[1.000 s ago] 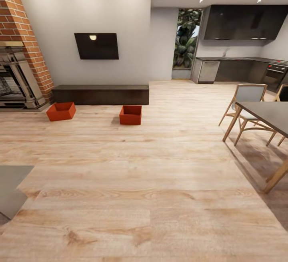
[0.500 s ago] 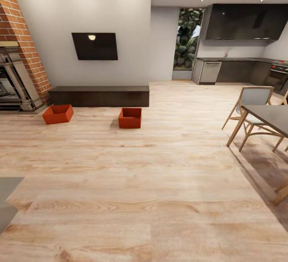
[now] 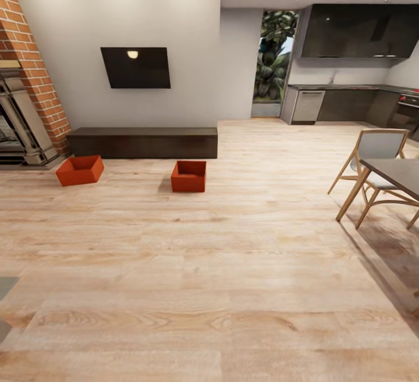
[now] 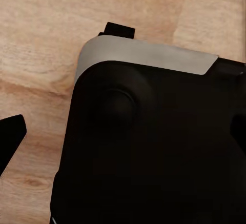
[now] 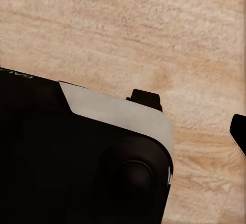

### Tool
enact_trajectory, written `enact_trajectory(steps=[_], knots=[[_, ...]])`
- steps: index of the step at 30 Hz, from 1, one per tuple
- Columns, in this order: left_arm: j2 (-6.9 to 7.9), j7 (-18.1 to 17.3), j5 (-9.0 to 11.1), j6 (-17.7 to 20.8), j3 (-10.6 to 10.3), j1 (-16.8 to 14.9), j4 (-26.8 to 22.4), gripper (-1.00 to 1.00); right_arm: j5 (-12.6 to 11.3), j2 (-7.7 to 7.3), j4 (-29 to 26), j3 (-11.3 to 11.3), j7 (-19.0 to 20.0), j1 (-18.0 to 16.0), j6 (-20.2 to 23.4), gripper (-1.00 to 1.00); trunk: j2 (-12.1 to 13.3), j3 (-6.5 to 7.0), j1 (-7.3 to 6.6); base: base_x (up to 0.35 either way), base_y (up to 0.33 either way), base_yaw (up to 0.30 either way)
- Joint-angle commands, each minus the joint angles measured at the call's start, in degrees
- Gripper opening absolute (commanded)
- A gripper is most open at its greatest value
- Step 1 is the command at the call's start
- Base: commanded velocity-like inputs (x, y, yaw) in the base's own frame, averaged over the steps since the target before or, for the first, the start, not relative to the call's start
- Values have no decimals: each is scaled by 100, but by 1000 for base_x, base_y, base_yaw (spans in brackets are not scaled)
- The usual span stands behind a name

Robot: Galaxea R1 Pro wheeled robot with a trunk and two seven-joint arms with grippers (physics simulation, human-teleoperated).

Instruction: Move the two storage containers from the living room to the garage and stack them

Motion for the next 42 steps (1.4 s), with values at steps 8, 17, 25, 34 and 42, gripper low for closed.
enact_trajectory(steps=[8, 17, 25, 34, 42], knots=[[8, 5, 31, -29, 35, -6, 13, 100, 12, -4, 10, 14, 3, -3, -10, 100, -2, -5, 3, 297, 122, 0], [8, 12, 31, -29, 35, -6, -40, 100, 18, -10, 12, 14, 3, -3, -15, 100, -2, -5, 3, 301, 153, 0], [8, 14, 31, -29, 35, -6, -92, 100, 18, -13, 11, 14, 3, -3, -18, 100, -2, -5, 3, 301, 154, 0], [8, 14, 31, -29, 35, -6, -93, 100, 16, -20, 10, 14, 3, -3, -18, 100, -2, -5, 3, 301, 154, 0], [8, 14, 31, -29, 35, -6, -93, 100, 18, -22, 8, 14, 3, -3, -18, 100, -2, -5, 3, 301, 152, 0]])
